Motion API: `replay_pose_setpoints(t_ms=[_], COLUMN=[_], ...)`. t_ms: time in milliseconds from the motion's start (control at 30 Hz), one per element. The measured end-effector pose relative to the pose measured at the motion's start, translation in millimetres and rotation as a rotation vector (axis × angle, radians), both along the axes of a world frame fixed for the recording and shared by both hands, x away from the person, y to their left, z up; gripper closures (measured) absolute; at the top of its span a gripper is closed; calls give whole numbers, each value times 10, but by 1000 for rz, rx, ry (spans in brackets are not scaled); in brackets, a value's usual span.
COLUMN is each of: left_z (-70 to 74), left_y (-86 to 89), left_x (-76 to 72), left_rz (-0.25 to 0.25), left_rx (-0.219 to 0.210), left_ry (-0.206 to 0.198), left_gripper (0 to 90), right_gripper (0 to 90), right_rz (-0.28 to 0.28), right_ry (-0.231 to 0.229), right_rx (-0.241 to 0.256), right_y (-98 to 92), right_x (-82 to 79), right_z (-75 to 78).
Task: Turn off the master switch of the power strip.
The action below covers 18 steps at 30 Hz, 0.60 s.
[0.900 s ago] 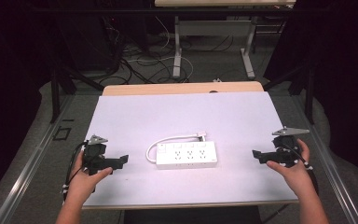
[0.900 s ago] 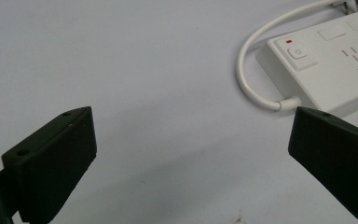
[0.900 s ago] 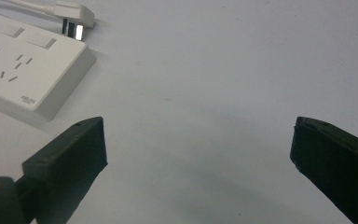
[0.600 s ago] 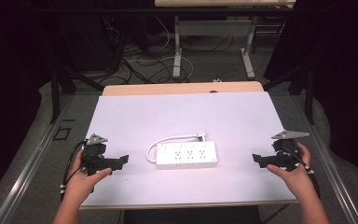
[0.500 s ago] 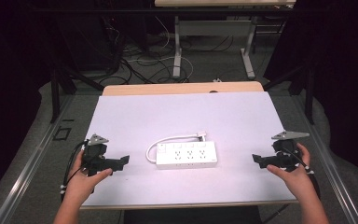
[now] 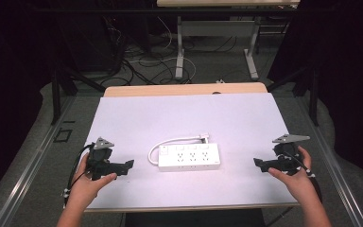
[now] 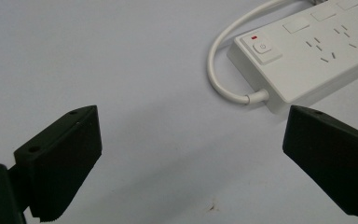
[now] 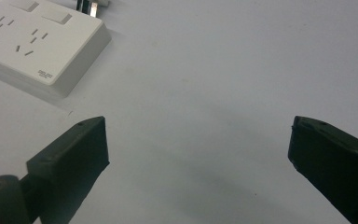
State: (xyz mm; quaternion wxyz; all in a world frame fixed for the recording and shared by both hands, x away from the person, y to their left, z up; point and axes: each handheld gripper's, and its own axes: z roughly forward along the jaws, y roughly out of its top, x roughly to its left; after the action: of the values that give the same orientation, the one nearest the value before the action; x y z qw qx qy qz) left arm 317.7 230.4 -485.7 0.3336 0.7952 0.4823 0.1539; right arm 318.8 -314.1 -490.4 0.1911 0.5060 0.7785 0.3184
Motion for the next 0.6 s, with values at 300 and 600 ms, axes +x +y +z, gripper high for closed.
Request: replay_pose_setpoints(t_ms=[300,600], left_z=[17,110], left_y=[-51,-99], left_x=[13,35], left_rz=[-20,-24], left_rx=[16,24], left_ry=[9,-6], left_gripper=[87,162], right_gripper=[46,46], right_rz=[17,24], right_ry=[13,17], right_rx=[-5,-6], right_y=[51,73], right_x=[16,17], right_z=[-64,-83])
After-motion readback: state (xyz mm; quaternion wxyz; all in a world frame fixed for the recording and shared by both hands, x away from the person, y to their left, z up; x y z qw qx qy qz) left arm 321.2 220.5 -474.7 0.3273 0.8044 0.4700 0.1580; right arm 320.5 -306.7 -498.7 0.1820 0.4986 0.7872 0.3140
